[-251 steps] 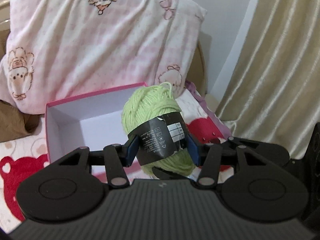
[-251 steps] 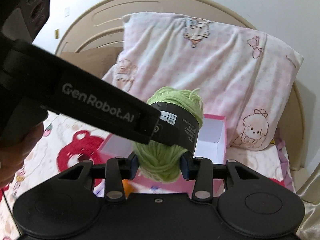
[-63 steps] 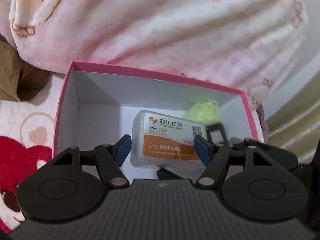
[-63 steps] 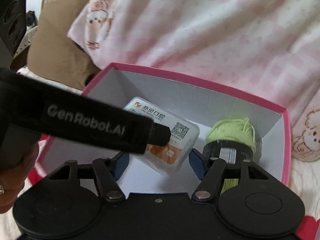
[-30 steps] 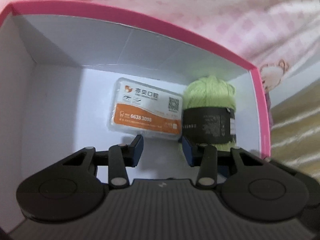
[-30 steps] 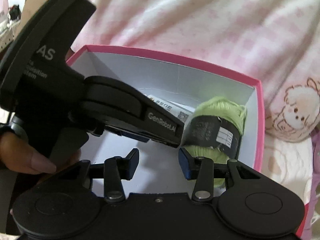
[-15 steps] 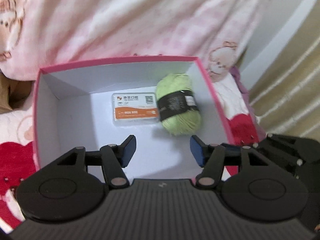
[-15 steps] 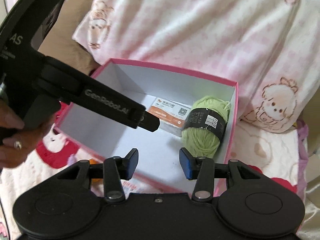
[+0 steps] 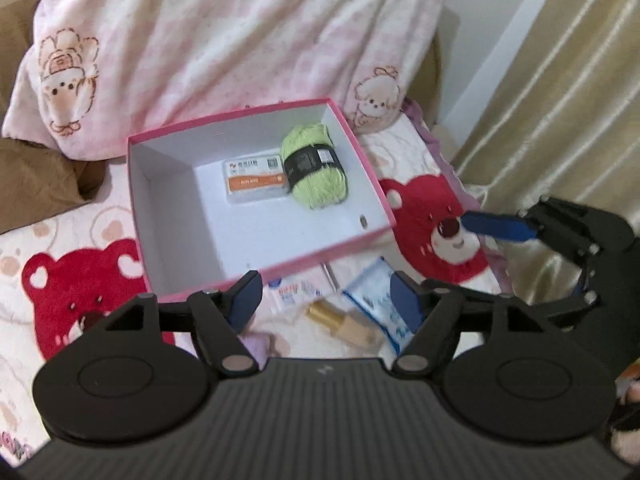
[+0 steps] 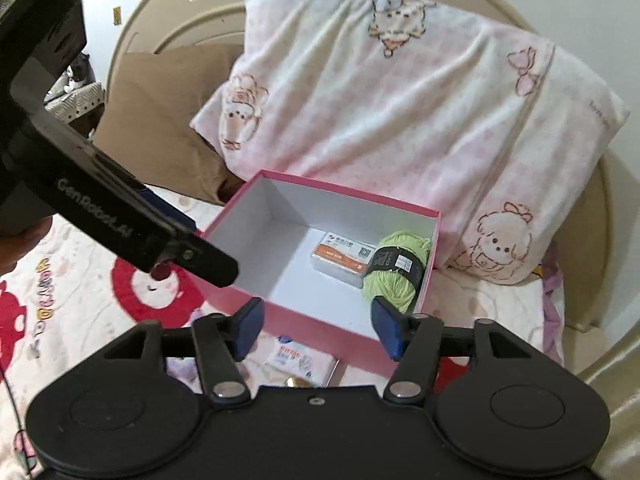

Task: Organize objects
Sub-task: 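Move the left tool to the purple plush toy and close on it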

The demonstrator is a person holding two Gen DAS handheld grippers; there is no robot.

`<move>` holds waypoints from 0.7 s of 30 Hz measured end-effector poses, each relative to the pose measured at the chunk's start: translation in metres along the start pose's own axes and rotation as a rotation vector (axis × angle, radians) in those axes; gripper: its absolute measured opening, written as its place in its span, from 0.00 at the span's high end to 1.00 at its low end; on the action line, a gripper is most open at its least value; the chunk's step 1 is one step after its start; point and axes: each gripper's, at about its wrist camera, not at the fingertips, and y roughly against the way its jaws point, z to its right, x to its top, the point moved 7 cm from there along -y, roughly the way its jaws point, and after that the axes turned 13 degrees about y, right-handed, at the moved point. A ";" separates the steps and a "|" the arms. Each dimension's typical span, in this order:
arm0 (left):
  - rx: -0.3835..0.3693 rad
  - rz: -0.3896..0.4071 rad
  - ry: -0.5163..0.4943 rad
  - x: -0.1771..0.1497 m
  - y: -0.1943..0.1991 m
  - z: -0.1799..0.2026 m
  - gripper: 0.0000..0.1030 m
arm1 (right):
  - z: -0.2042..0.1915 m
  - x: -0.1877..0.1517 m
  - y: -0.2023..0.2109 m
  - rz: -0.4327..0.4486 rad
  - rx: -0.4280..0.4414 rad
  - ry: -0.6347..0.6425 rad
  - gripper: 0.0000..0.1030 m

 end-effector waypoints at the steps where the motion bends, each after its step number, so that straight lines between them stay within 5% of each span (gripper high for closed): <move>1: 0.000 -0.003 -0.009 -0.007 0.007 0.001 0.31 | -0.005 -0.002 0.007 0.003 0.009 0.014 0.32; 10: 0.022 -0.050 -0.020 -0.062 0.018 -0.014 0.28 | -0.048 -0.035 0.049 0.088 0.072 0.039 0.21; 17: -0.009 -0.032 0.019 -0.091 0.007 -0.042 0.24 | -0.081 -0.060 0.043 0.196 0.125 0.103 0.08; 21: 0.036 -0.007 0.030 -0.103 -0.009 -0.064 0.23 | -0.088 -0.063 0.023 0.235 0.111 0.111 0.04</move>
